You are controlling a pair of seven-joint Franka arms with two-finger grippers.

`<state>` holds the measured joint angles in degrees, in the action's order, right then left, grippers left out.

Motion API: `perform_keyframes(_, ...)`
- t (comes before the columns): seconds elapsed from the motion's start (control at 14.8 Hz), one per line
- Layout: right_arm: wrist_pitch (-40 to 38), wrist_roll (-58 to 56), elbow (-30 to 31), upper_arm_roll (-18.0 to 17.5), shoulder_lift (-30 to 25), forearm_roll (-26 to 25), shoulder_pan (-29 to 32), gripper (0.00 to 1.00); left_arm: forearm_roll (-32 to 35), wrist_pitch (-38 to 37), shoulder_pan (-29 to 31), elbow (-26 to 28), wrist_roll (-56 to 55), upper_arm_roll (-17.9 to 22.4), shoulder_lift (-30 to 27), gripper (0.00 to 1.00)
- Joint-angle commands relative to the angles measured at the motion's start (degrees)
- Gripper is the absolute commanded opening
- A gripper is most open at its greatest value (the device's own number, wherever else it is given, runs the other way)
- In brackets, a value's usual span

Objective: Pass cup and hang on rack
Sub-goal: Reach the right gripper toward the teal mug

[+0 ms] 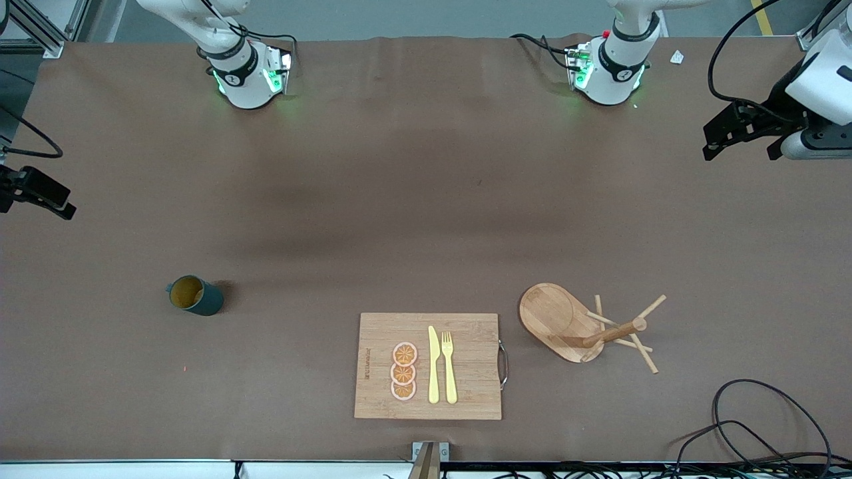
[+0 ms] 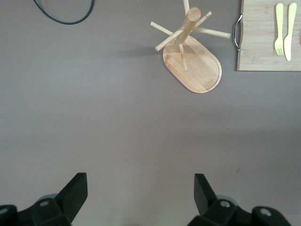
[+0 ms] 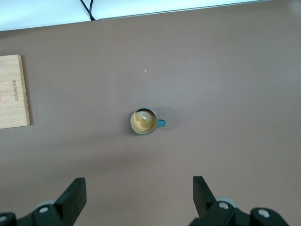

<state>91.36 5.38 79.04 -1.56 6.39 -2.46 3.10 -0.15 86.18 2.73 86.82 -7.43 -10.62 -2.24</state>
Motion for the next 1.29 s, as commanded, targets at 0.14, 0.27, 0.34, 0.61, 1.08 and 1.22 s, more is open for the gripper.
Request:
perform_keyframes(0.14, -0.7, 0.9, -0.4, -0.2, 0.0, -0.8, -0.3, 1.0, 0.8, -1.1, 0.3, -0.8, 0.8, 0.3, 0.0, 1.0)
perform_keyframes(0.27, -0.6, 1.0, -0.3, -0.2, 0.2, -0.8, -0.4, 1.0, 0.7, -1.1, 0.3, -0.9, 0.8, 0.4, 0.0, 1.0)
perform_keyframes(0.34, -0.2, 0.7, 0.2, -0.2, 1.0, -0.7, -0.5, 1.0, 0.7, -1.1, 0.3, -1.4, 0.9, 0.5, 0.1, 1.0)
perform_keyframes(0.61, -0.8, 0.4, 0.6, 0.0, 8.7, -0.5, -3.2, 1.0, 0.6, -1.1, 0.3, -1.6, 0.8, 0.5, 0.2, 1.0)
perform_keyframes(1.08, 13.3, 5.0, 1.9, -0.1, 23.6, 1.8, -4.7, 1.0, 0.6, -1.1, 0.1, -1.2, 0.5, 0.4, 1.1, 1.0)
perform_keyframes(1.22, 17.5, 6.6, 3.0, 0.0, 26.6, 1.8, -4.1, 1.0, 0.6, -0.9, -0.2, -1.4, 0.3, 0.2, 2.0, 1.0)
